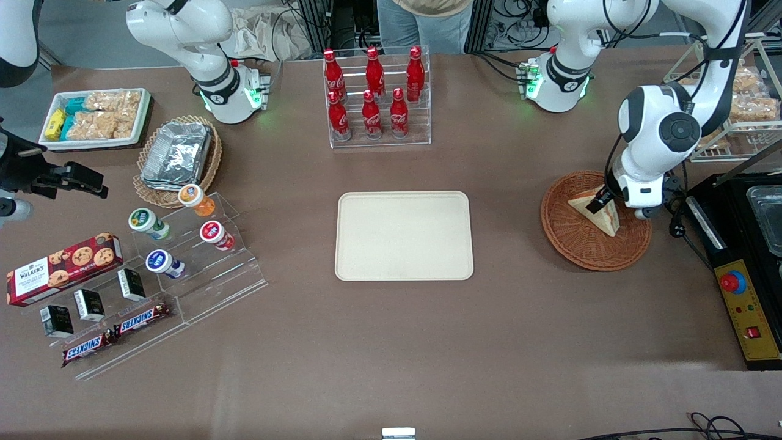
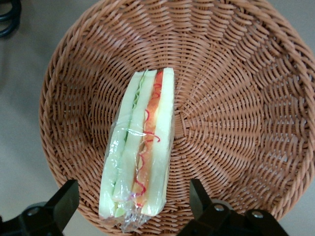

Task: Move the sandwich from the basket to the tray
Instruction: 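Close the left gripper on the sandwich's crust edge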

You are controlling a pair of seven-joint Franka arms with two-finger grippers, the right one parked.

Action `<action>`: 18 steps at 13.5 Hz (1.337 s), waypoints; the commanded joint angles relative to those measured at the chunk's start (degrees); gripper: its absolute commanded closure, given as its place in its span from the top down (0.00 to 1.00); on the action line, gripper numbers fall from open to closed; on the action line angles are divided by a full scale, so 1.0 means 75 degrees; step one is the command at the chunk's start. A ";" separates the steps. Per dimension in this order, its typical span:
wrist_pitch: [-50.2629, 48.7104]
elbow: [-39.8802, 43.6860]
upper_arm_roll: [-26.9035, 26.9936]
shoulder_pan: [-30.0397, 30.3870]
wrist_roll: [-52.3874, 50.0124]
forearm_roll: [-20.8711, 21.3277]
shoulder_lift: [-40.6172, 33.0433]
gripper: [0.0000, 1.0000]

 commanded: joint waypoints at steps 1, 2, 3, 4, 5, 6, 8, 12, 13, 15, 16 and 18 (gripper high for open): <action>0.0223 -0.0081 0.0014 0.0022 0.0283 -0.0152 0.0108 1.00; 0.0258 -0.0081 0.0014 0.0022 0.0307 -0.0152 0.0190 1.00; 0.0317 -0.0081 0.0014 0.0022 0.0307 -0.0152 0.0272 1.00; 0.0387 -0.0070 0.0014 0.0034 0.0342 -0.0152 0.0354 1.00; 0.0457 -0.0070 0.0025 0.0034 0.0342 -0.0152 0.0401 0.99; 0.0493 -0.0070 0.0025 0.0034 0.0342 -0.0152 0.0448 0.97; 0.0574 -0.0070 0.0130 0.0034 0.0342 -0.0152 0.0530 0.82; 0.0680 -0.0081 0.0131 0.0034 0.0342 -0.0164 0.0636 0.16; 0.0681 -0.0070 0.0131 0.0034 0.0342 -0.0164 0.0636 0.02; 0.0634 -0.0058 0.0131 0.0022 0.0505 -0.0164 0.0554 0.00; 0.0541 -0.0035 0.0119 0.0011 0.0541 -0.0164 0.0438 0.00; -0.0019 0.0117 0.0049 -0.0095 0.0541 -0.0164 0.0028 0.00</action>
